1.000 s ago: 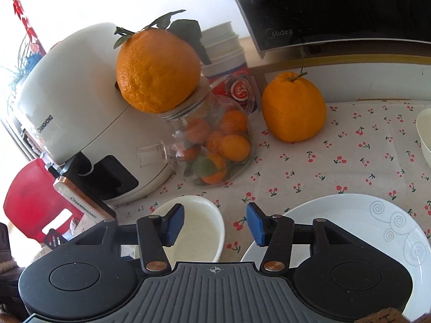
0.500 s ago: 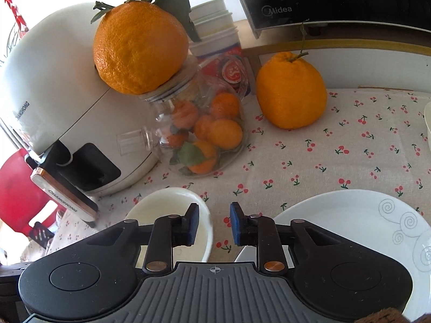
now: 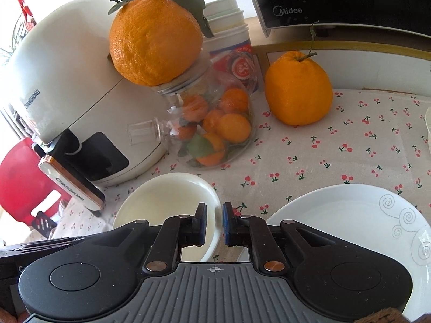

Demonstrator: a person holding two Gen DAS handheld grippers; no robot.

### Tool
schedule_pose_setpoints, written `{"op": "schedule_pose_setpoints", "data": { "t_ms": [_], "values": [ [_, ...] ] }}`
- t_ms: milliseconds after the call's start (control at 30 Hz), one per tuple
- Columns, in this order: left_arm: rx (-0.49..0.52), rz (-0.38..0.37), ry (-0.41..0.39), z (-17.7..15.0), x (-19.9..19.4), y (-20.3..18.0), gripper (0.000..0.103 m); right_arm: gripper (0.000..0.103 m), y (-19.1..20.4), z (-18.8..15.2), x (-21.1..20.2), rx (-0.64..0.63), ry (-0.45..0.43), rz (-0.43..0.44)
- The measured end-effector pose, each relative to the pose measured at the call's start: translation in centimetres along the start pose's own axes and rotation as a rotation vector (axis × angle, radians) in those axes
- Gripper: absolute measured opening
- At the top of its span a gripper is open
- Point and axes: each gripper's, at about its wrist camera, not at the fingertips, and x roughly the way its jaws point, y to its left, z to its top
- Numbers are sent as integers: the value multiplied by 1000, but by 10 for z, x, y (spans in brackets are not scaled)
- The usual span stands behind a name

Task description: Organize plates and bowls

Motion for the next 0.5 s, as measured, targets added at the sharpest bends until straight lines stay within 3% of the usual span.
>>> {"op": "schedule_pose_setpoints", "data": {
  "t_ms": [500],
  "values": [
    [57,-73,12,-9,-49,-16,10,13,16,-11,-75,10,-48,34]
  ]
}}
